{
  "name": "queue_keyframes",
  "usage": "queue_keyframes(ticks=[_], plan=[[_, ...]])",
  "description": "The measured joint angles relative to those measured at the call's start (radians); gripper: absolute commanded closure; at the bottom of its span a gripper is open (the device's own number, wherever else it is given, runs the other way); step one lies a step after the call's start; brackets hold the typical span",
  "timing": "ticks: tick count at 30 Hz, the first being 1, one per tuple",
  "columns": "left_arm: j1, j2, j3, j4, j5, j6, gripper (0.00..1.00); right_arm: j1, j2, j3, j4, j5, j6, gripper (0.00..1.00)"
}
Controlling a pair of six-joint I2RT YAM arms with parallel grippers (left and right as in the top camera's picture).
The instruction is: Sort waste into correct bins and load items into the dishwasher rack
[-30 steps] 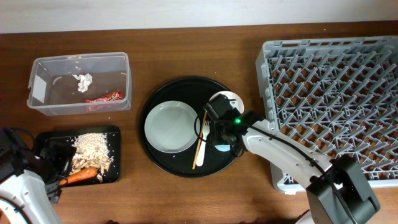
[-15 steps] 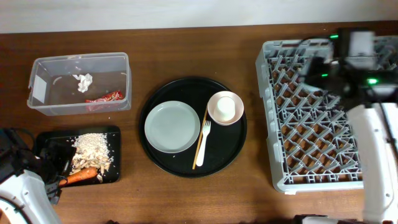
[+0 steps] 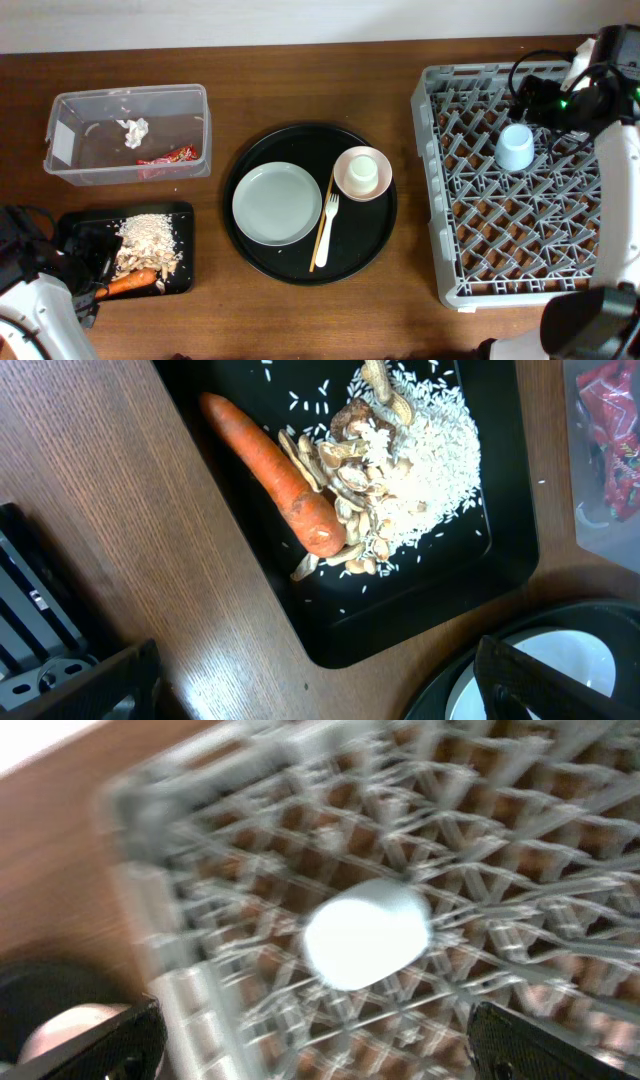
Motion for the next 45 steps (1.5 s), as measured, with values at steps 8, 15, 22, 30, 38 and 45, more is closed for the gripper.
queue_keyframes(ticks=[8, 15, 22, 30, 38, 45], plan=[[0.0, 0.0, 0.0, 0.0, 0.0, 0.0, 0.01, 0.667, 0.123, 0.009, -0.021, 0.014, 0.036, 0.01], [0.0, 0.0, 0.0, 0.0, 0.0, 0.0, 0.01, 0.743, 0.36, 0.008, 0.016, 0.153, 0.151, 0.01], [0.0, 0.0, 0.0, 0.0, 0.0, 0.0, 0.01, 0.743, 0.412, 0.005, 0.027, 0.213, 0.161, 0.07], [0.0, 0.0, 0.0, 0.0, 0.0, 0.0, 0.01, 0.742, 0.417, -0.015, 0.033, 0.233, 0.171, 0.41], [0.0, 0.0, 0.0, -0.001, 0.0, 0.0, 0.01, 0.436, 0.323, 0.578, -0.38, 0.235, 0.119, 0.41], [0.0, 0.0, 0.0, -0.001, 0.0, 0.0, 0.01, -0.203, 0.319, 0.723, -0.392, 0.179, 0.073, 0.36]])
